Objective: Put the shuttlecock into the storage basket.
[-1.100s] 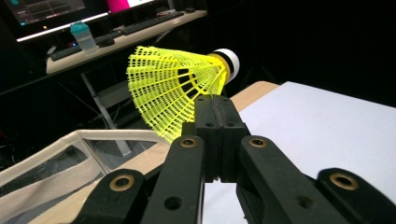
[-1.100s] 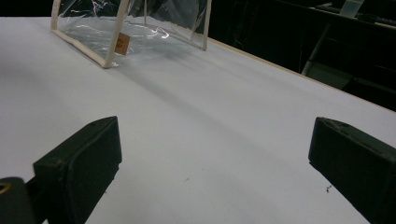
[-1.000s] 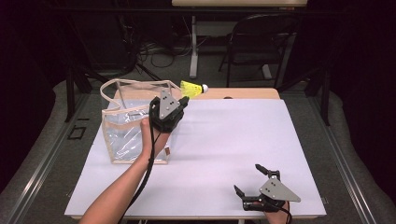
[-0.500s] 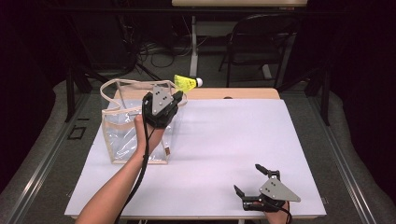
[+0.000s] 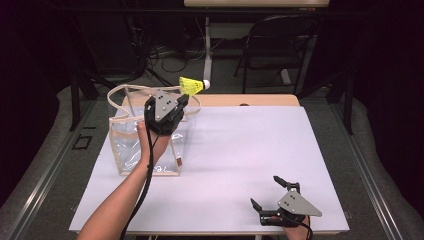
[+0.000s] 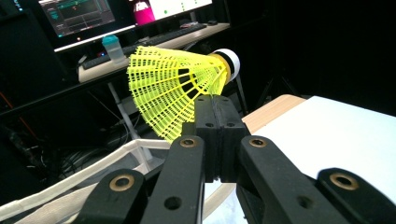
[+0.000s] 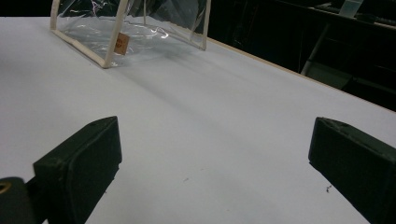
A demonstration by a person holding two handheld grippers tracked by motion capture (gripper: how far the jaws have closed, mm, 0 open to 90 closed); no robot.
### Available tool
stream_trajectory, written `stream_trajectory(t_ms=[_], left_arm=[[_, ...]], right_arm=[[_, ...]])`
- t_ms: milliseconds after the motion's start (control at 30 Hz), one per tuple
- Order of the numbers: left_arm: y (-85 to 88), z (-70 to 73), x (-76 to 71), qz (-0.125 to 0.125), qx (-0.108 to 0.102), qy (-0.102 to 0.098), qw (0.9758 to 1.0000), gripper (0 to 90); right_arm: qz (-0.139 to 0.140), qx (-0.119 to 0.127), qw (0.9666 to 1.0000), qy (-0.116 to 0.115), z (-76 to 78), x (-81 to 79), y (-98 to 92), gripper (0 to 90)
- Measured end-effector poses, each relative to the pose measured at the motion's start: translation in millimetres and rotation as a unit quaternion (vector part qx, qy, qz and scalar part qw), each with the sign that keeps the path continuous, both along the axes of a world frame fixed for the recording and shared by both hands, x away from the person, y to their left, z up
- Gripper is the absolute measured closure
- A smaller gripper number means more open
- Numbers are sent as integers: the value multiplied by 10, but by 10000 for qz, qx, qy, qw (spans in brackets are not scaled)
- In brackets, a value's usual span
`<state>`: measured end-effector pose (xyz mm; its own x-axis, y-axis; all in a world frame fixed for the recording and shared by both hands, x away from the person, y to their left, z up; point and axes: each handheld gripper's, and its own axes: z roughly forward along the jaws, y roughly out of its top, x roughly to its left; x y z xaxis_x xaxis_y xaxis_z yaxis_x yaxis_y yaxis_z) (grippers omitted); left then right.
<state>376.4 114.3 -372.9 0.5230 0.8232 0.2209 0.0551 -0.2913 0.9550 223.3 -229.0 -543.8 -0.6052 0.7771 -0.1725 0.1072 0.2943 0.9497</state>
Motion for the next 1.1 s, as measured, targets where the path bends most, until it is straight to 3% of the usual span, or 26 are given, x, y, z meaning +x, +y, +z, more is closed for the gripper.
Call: stream_trajectory(t_ms=[1100], left_arm=[[333, 103, 0, 366, -55, -124, 9992, 900]], right_arm=[[-2, 15, 10000, -3, 1, -3, 2, 21]])
